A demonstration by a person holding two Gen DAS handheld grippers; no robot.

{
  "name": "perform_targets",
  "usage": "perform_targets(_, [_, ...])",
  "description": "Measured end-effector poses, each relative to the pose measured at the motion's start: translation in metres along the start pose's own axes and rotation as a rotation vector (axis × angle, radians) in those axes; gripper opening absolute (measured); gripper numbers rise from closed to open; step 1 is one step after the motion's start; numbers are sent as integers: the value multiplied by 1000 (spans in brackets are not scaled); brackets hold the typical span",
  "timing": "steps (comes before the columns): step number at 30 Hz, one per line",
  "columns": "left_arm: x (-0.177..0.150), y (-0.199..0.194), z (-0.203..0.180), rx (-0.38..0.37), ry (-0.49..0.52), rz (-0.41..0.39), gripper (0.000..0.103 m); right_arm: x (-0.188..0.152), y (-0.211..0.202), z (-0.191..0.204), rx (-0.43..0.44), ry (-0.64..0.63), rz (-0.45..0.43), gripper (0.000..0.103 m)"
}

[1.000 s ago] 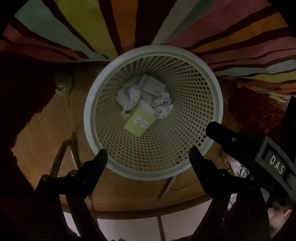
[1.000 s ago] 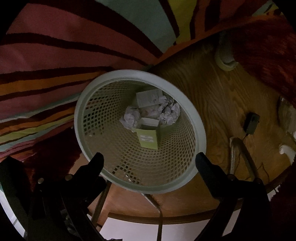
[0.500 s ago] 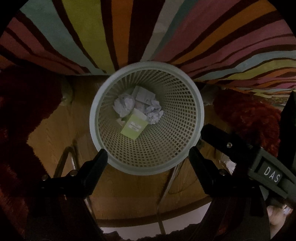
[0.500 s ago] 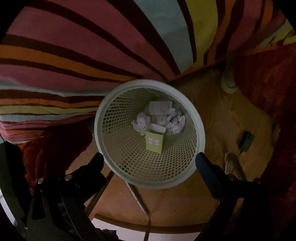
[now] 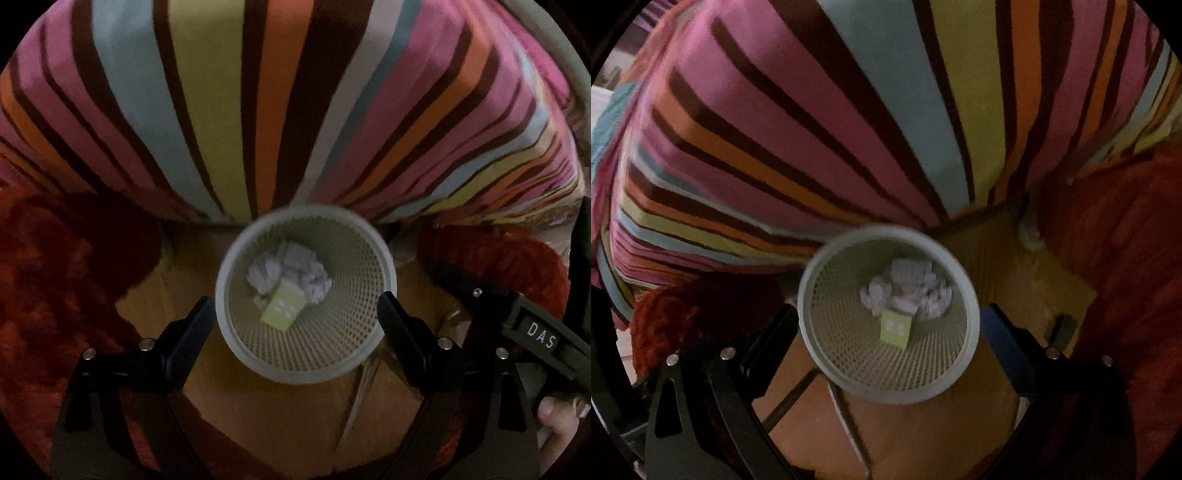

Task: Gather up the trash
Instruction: 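Raise both tools from the wastebasket back toward the bed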

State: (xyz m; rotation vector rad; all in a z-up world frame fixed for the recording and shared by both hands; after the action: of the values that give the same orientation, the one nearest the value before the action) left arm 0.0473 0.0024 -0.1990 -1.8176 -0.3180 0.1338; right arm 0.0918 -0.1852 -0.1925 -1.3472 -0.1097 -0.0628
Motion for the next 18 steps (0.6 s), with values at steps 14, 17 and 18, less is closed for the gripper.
perform_targets(14, [37,-70,0,-12,26,-295,87,42,-70,13,6,-88,-344,95])
perform_targets(17, [48,-83,1,-25,13,-330,87,52,-80,16,0,-115,-406,95])
perform_targets(18, [53,-88,1,-22,13,-342,87,55,-83,18,-4,-132,-427,95])
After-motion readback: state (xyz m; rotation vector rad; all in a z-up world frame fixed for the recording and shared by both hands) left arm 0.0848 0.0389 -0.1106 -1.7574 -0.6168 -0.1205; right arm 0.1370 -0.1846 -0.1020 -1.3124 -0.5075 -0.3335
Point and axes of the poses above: each gripper's, at about its wrist camera, not at the fingertips, and y roughly the way its jaws point, z to its left, x to its top, the point moved 4 cm from there along y, roughly the way its jaws point, and after that the axes turned 3 degrees about -x, right-handed, at the moved point
